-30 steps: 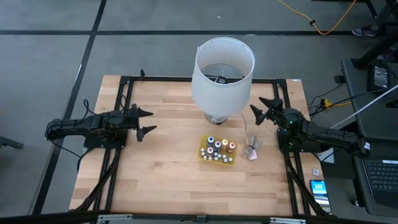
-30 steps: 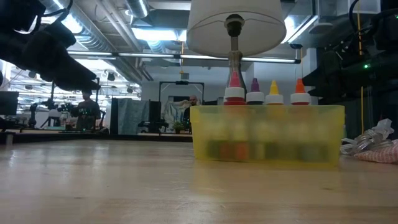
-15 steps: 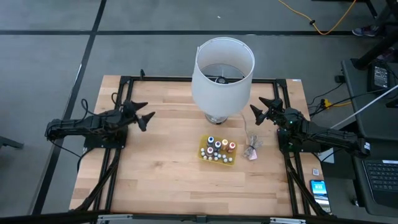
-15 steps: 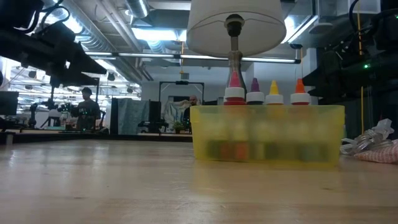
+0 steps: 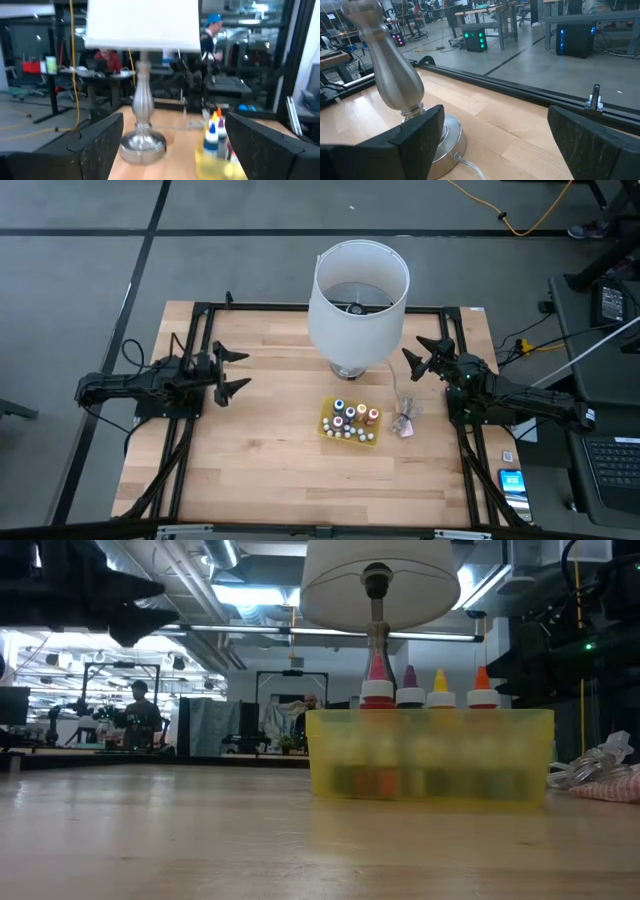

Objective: Pick & Place food coloring
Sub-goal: Return to Home Position

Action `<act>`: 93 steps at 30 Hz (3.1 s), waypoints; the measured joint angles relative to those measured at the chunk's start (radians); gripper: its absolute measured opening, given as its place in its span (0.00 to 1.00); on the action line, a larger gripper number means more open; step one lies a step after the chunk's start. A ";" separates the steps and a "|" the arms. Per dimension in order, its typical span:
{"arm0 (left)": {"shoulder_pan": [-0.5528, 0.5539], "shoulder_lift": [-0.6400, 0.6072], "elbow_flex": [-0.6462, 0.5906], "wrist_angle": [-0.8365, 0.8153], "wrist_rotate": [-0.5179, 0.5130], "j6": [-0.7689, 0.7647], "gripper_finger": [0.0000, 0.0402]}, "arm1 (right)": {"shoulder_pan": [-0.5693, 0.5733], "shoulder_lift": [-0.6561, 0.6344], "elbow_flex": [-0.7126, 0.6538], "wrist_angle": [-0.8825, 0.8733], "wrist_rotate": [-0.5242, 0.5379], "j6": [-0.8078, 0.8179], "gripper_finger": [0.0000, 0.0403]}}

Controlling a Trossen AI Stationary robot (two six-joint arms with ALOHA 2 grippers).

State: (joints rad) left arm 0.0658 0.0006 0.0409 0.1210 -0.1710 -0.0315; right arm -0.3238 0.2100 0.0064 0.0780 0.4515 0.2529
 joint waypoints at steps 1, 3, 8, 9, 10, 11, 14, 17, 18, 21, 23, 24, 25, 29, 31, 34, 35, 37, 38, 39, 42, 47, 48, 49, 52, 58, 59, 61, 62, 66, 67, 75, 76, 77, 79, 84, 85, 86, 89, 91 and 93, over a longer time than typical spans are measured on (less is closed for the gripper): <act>0.000 0.000 -0.012 0.000 0.007 -0.002 0.86 | 0.000 0.000 0.000 0.000 0.000 0.000 0.88; 0.001 0.000 -0.033 0.025 0.006 -0.021 0.86 | 0.000 0.000 0.000 0.000 0.000 0.000 0.88; 0.014 0.000 -0.032 0.012 -0.032 0.005 0.86 | 0.000 0.000 0.000 0.000 0.000 0.000 0.88; 0.019 0.000 -0.032 0.009 -0.047 0.009 0.86 | 0.000 0.000 0.000 0.000 0.000 0.000 0.88; 0.023 0.000 -0.032 -0.003 -0.061 0.010 0.86 | 0.000 0.000 0.000 0.000 0.000 0.000 0.88; 0.027 0.000 -0.032 -0.021 -0.073 0.009 0.86 | 0.000 0.000 0.000 0.000 0.000 0.000 0.88; 0.035 0.000 -0.032 -0.070 -0.071 0.004 0.86 | 0.000 0.000 0.000 0.000 0.000 0.000 0.88; 0.036 0.000 -0.032 -0.078 -0.026 0.003 0.86 | 0.000 0.000 0.000 0.000 0.000 0.000 0.88; 0.036 0.000 -0.032 -0.079 -0.015 0.003 0.86 | 0.000 0.000 0.000 0.000 0.000 0.000 0.88; 0.036 0.000 -0.032 -0.079 -0.013 0.003 0.86 | 0.000 0.000 0.000 0.000 0.000 0.000 0.88; 0.036 0.000 -0.032 -0.079 -0.013 0.002 0.86 | 0.000 0.000 0.000 0.000 0.000 0.000 0.88; 0.036 0.000 -0.032 -0.079 -0.013 0.002 0.86 | 0.000 0.000 0.000 0.000 0.000 0.000 0.88; 0.036 0.000 -0.033 -0.079 -0.013 0.002 0.86 | 0.000 0.000 0.000 0.000 0.000 0.000 0.88; 0.036 0.000 -0.033 -0.079 -0.013 0.001 0.86 | 0.000 0.000 0.000 0.000 0.000 0.000 0.88; 0.036 0.000 -0.032 -0.079 -0.013 0.001 0.86 | 0.000 0.000 0.000 0.000 0.000 0.000 0.88; 0.036 0.000 -0.032 -0.079 -0.013 0.001 0.86 | 0.000 0.000 0.000 0.000 0.000 0.000 0.88; 0.036 0.000 -0.032 -0.079 -0.013 0.001 0.86 | 0.000 0.000 0.000 0.000 0.000 0.000 0.88; 0.036 0.000 -0.032 -0.079 -0.013 0.001 0.86 | 0.000 0.000 0.000 0.000 0.000 0.000 0.88; 0.036 0.000 -0.032 -0.079 -0.013 0.001 0.86 | 0.000 0.000 0.000 0.000 0.000 0.000 0.88; 0.036 0.000 -0.032 -0.079 -0.013 0.001 0.86 | 0.000 0.000 0.000 0.000 0.000 0.000 0.88; 0.036 0.000 -0.032 -0.079 -0.013 0.001 0.86 | 0.000 0.000 0.000 0.000 0.000 0.000 0.88; 0.036 0.000 -0.032 -0.079 -0.014 0.001 0.86 | 0.000 0.000 0.000 0.000 0.000 0.000 0.88; 0.036 0.000 -0.032 -0.079 -0.014 0.001 0.86 | 0.000 0.000 0.000 0.000 0.000 0.000 0.88; 0.036 0.000 -0.032 -0.079 -0.014 0.001 0.86 | 0.000 0.000 0.000 0.000 0.000 0.000 0.88; 0.036 0.000 -0.032 -0.079 -0.014 0.001 0.86 | 0.000 0.000 0.000 0.000 0.000 0.000 0.88; 0.036 0.000 -0.032 -0.079 -0.014 0.001 0.86 | 0.000 0.000 0.000 0.000 0.000 0.000 0.88; 0.036 0.000 -0.032 -0.079 -0.014 0.001 0.86 | 0.000 0.000 0.000 0.000 0.000 0.000 0.88; 0.036 0.000 -0.032 -0.079 -0.014 0.001 0.86 | 0.000 0.000 0.000 0.000 0.000 0.000 0.88; 0.036 0.000 -0.032 -0.079 -0.014 0.001 0.86 | 0.000 0.000 0.000 0.000 0.000 0.000 0.88; 0.036 0.000 -0.032 -0.079 -0.014 0.001 0.86 | 0.000 0.000 0.000 0.000 0.000 0.000 0.88; 0.036 0.000 -0.032 -0.079 -0.014 0.001 0.86 | 0.000 0.000 0.000 0.000 0.000 0.000 0.88; 0.036 0.000 -0.032 -0.079 -0.014 0.001 0.86 | 0.000 0.000 0.000 0.000 0.000 0.000 0.88; 0.036 0.000 -0.032 -0.079 -0.014 0.001 0.86 | 0.000 0.000 0.000 0.000 0.000 0.000 0.88; 0.036 0.000 -0.032 -0.079 -0.014 0.001 0.86 | 0.000 0.000 0.000 0.000 0.000 0.000 0.88; 0.036 0.000 -0.032 -0.079 -0.014 0.001 0.86 | 0.000 0.000 0.000 0.000 0.000 0.000 0.88; 0.036 0.000 -0.032 -0.079 -0.014 0.001 0.86 | 0.000 0.000 0.000 0.000 0.000 0.000 0.88; 0.036 0.000 -0.032 -0.079 -0.014 0.001 0.86 | 0.000 0.000 0.000 0.000 0.000 0.000 0.88; 0.036 0.000 -0.032 -0.079 -0.014 0.001 0.86 | 0.000 0.000 0.000 0.000 0.000 0.000 0.88; 0.036 0.000 -0.032 -0.079 -0.014 0.001 0.86 | 0.000 0.000 0.000 0.000 0.000 0.000 0.88; 0.036 0.000 -0.032 -0.079 -0.014 0.001 0.86 | 0.000 0.000 0.000 0.000 0.000 0.000 0.88; 0.036 0.000 -0.032 -0.079 -0.014 0.001 0.86 | 0.000 0.000 0.000 0.000 0.000 0.000 0.88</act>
State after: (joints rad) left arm 0.1020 0.0006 0.0086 0.0418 -0.1848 -0.0303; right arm -0.3239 0.2100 0.0065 0.0780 0.4515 0.2531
